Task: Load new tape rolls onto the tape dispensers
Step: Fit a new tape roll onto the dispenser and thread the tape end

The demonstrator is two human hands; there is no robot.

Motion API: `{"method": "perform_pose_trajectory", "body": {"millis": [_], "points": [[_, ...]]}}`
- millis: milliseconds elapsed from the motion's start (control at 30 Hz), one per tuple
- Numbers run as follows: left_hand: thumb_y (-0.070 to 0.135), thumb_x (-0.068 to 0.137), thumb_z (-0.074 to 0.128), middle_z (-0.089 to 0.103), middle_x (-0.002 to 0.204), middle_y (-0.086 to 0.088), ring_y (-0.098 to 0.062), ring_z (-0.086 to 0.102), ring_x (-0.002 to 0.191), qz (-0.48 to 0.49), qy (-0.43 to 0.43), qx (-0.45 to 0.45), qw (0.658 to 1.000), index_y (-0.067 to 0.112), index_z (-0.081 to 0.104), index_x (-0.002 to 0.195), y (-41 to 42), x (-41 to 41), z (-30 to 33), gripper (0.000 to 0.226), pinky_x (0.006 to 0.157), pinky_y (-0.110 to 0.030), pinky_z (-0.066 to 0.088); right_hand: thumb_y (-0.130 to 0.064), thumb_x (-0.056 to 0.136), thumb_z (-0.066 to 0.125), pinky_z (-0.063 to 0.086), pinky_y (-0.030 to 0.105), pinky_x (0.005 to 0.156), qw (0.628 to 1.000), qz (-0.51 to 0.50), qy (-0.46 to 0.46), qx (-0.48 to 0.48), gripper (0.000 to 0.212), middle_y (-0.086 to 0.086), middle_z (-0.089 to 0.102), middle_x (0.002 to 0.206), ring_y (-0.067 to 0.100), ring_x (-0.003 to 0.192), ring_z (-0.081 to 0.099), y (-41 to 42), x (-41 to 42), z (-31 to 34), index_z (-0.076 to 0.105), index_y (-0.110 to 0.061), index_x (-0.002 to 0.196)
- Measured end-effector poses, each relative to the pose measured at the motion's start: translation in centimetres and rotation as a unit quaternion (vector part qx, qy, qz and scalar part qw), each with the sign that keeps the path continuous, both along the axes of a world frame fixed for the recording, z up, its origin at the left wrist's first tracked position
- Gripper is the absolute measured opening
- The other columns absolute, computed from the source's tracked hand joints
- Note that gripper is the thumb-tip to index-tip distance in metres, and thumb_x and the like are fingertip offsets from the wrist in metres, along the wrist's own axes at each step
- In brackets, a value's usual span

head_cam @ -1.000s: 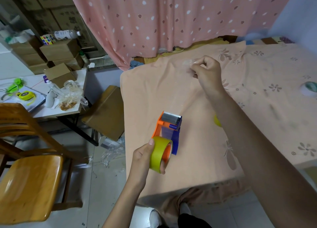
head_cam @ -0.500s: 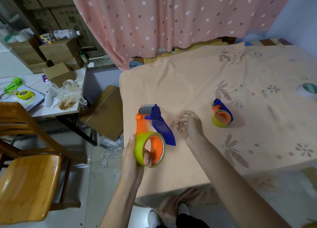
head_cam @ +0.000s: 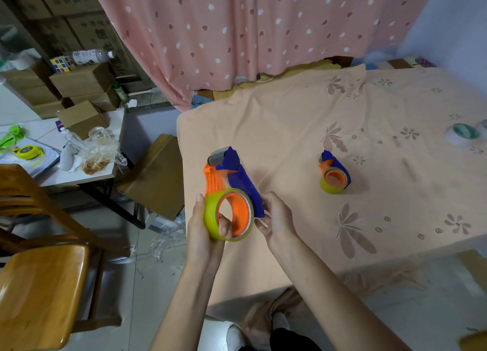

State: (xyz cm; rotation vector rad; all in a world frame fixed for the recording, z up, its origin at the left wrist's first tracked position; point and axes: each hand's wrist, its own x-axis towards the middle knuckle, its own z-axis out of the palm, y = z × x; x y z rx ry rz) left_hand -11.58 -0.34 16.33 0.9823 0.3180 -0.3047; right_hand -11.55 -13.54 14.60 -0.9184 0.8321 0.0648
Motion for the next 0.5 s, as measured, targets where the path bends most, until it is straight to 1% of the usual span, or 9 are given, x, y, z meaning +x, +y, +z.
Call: {"method": "perform_pose_trajectory", "body": {"millis": [67, 133, 200, 233, 300, 367, 400, 433, 500], "points": [[0.051, 0.092, 0.044, 0.039, 0.033, -0.003, -0.012, 0.039, 0.031, 0.004, 0.009, -0.013, 1.000, 0.009, 0.051, 0.098, -0.1, 0.2, -0.2, 0.043, 0.040, -0.020, 0.041, -0.024, 0.089, 0.060, 0.056, 0.034, 0.079, 1.000, -0.004, -0.003, 0.003, 0.022, 0.007, 0.072, 0.093, 0.021, 0.086, 0.069, -0.1, 0.0, -0.1, 0.066, -0.007, 0.103], [0.049, 0.094, 0.043, 0.038, 0.032, -0.002, -0.012, 0.037, 0.029, 0.003, 0.016, -0.026, 1.000, 0.011, 0.050, 0.091, -0.1, 0.2, -0.3, 0.039, 0.038, -0.020, 0.039, -0.022, 0.091, 0.062, 0.056, 0.038, 0.081, 1.000, -0.014, -0.010, 0.002, 0.019, 0.011, 0.072, 0.093, 0.023, 0.083, 0.069, -0.3, 0.2, 0.0, 0.067, -0.006, 0.100], [0.050, 0.092, 0.044, 0.037, 0.032, -0.002, -0.012, 0.036, 0.029, -0.004, 0.016, -0.025, 1.000, 0.013, 0.049, 0.084, 0.1, 0.3, -0.5, 0.038, 0.039, -0.020, 0.038, -0.015, 0.091, 0.063, 0.057, 0.040, 0.081, 1.000, -0.013, -0.018, 0.001, 0.017, 0.016, 0.070, 0.095, 0.026, 0.082, 0.068, -0.9, 0.7, 0.1, 0.066, -0.001, 0.100], [0.051, 0.090, 0.045, 0.037, 0.032, -0.002, -0.012, 0.036, 0.030, -0.008, 0.016, -0.023, 1.000, 0.013, 0.049, 0.086, 0.2, 0.3, -0.6, 0.038, 0.040, -0.021, 0.038, -0.012, 0.090, 0.063, 0.057, 0.040, 0.080, 1.000, -0.011, -0.019, 0.001, 0.017, 0.017, 0.070, 0.094, 0.027, 0.082, 0.068, -1.2, 0.9, 0.2, 0.065, 0.001, 0.101], [0.051, 0.090, 0.045, 0.037, 0.033, -0.002, -0.012, 0.036, 0.031, -0.017, 0.019, -0.015, 1.000, 0.012, 0.051, 0.089, 0.6, 0.2, -0.8, 0.040, 0.042, -0.021, 0.038, -0.005, 0.089, 0.064, 0.058, 0.034, 0.076, 0.999, -0.014, -0.029, 0.016, 0.016, 0.016, 0.070, 0.091, 0.025, 0.081, 0.069, -2.0, 1.4, 0.3, 0.065, 0.004, 0.102], [0.051, 0.091, 0.043, 0.037, 0.032, -0.003, -0.013, 0.036, 0.030, -0.035, 0.011, -0.003, 0.999, 0.011, 0.053, 0.086, 1.0, 0.1, -0.9, 0.041, 0.042, -0.021, 0.038, -0.001, 0.088, 0.064, 0.057, 0.029, 0.077, 0.999, -0.017, -0.045, 0.025, 0.009, 0.015, 0.071, 0.092, 0.022, 0.084, 0.069, -2.8, 1.9, 0.4, 0.066, 0.003, 0.096], [0.051, 0.090, 0.042, 0.037, 0.031, -0.004, -0.014, 0.036, 0.029, -0.048, 0.002, 0.006, 0.999, 0.010, 0.055, 0.083, 1.1, -0.1, -0.8, 0.043, 0.041, -0.020, 0.039, 0.000, 0.088, 0.064, 0.057, 0.027, 0.076, 0.999, -0.009, -0.050, 0.017, 0.006, 0.015, 0.071, 0.093, 0.022, 0.085, 0.070, -3.1, 2.2, 0.4, 0.066, 0.001, 0.093], [0.051, 0.089, 0.042, 0.037, 0.030, -0.005, -0.014, 0.036, 0.028, -0.061, -0.007, 0.016, 0.998, 0.009, 0.056, 0.080, 1.2, -0.2, -0.7, 0.045, 0.040, -0.020, 0.039, -0.002, 0.088, 0.064, 0.057, 0.026, 0.072, 0.999, 0.009, -0.046, -0.005, 0.006, 0.016, 0.071, 0.095, 0.022, 0.084, 0.070, -3.2, 2.5, 0.2, 0.065, 0.001, 0.093], [0.050, 0.086, 0.040, 0.036, 0.028, -0.007, -0.016, 0.036, 0.026, -0.092, -0.027, 0.044, 0.994, 0.005, 0.058, 0.077, 1.4, -0.6, -0.5, 0.050, 0.039, -0.020, 0.039, -0.014, 0.090, 0.065, 0.055, 0.026, 0.060, 0.997, 0.061, -0.019, -0.053, 0.017, 0.017, 0.069, 0.102, 0.022, 0.079, 0.068, -3.2, 3.1, -0.2, 0.063, -0.001, 0.102]]}}
